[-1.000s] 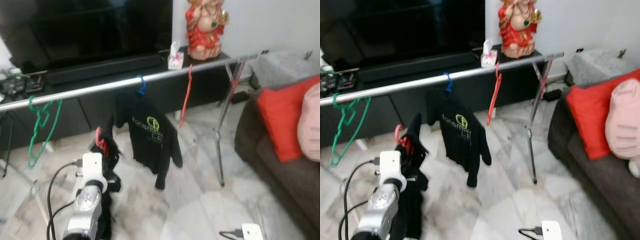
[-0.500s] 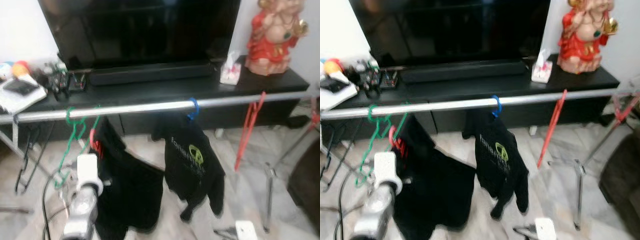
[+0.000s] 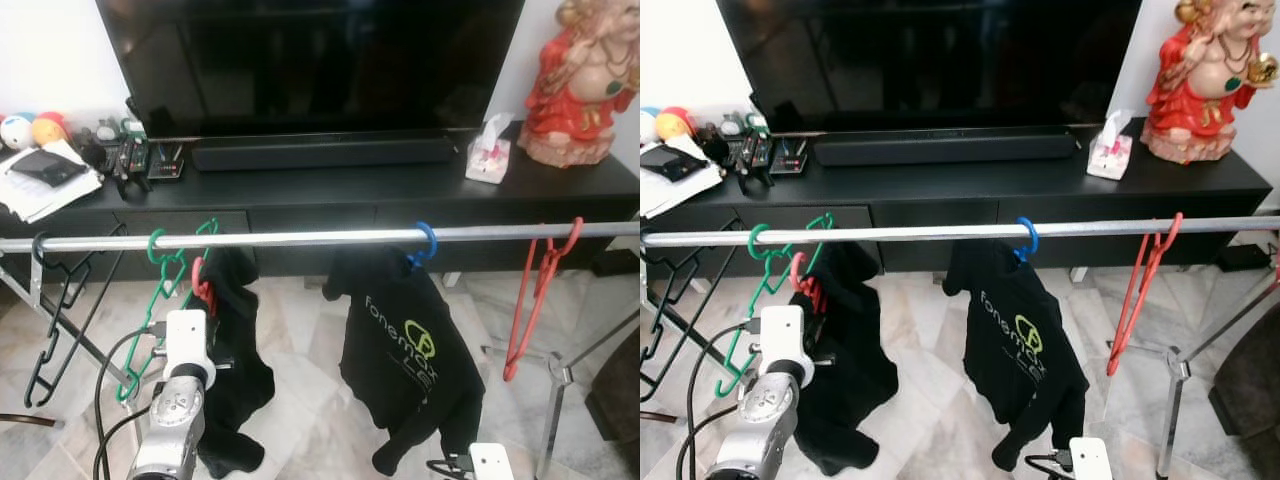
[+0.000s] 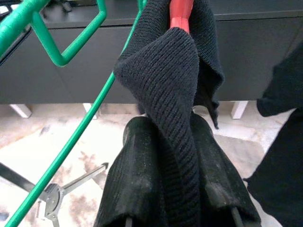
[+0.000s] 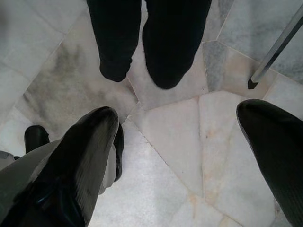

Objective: Hang hanger

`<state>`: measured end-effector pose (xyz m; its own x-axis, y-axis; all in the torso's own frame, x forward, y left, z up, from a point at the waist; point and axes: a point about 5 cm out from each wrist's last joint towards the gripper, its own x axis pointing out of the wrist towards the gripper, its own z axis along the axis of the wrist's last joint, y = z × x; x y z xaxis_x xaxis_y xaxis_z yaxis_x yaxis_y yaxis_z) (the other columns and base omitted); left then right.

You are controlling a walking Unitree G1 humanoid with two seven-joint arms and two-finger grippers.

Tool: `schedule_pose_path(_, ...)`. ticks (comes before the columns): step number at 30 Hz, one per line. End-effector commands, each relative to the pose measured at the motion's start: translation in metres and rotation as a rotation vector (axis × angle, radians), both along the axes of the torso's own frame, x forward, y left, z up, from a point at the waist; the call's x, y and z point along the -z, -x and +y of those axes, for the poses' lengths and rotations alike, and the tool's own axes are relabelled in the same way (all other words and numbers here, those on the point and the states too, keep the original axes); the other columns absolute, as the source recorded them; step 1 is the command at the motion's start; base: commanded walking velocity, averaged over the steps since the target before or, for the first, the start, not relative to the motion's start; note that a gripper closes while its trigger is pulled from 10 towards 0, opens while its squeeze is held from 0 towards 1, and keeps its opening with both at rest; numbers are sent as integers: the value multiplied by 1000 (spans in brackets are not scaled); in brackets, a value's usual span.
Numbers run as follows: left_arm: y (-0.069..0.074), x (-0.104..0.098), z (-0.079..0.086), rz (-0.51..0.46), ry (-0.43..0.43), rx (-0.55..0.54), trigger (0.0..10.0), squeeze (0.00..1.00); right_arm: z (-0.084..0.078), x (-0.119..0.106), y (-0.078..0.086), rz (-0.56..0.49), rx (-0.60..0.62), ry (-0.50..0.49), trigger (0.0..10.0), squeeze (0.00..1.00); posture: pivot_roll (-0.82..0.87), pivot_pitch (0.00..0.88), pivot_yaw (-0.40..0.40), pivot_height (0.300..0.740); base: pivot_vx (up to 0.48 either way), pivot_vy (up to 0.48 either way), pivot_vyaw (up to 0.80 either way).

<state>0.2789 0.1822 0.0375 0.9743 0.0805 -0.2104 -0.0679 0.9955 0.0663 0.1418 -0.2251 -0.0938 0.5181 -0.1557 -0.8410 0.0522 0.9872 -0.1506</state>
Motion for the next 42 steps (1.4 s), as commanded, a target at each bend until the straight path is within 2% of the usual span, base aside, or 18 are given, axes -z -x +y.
schedule_pose_path(1, -5, -14, -9, -79, -33, 84, 10000, 0, 0, 1, 3, 15, -1, 0, 10000, 0, -130, 0, 11, 740, 0, 0, 0)
schedule_pose_path(9, -14, -18, -11, -91, -44, 92, 10000, 0, 1, 1, 3, 16, -5, -2, 10000, 0, -131, 0, 5, 740, 0, 0, 0)
schedule_pose_path(14, -31, -29, -13, -117, -46, 86, 10000, 0, 6, 2, 1, 17, -12, -7, 10000, 0, -137, 0, 4, 740, 0, 0, 0)
schedule_pose_path(16, -32, -30, -13, -119, -46, 83, 10000, 0, 10, 2, 0, 16, -14, -10, 10000, 0, -138, 0, 5, 740, 0, 0, 0)
schedule_pose_path(21, -26, -25, -14, -112, -59, 86, 10000, 0, 21, 3, -5, 11, -21, -19, 10000, 0, -138, 0, 5, 740, 0, 0, 0)
schedule_pose_path(27, -19, -19, -12, -106, -63, 71, 10000, 0, 36, 1, -17, 0, -36, -29, 10000, 0, -131, 0, 1, 740, 0, -342, 0)
schedule_pose_path(37, -22, -22, -14, -119, -61, 75, 10000, 0, 31, -4, -28, -21, -35, -28, 10000, 0, -134, 0, 3, 740, 0, -409, 0)
schedule_pose_path(42, -21, -22, -10, -121, -66, 58, 10000, 0, 27, -6, -30, -21, -34, -27, 10000, 0, -134, 0, 2, 740, 0, -105, 0)
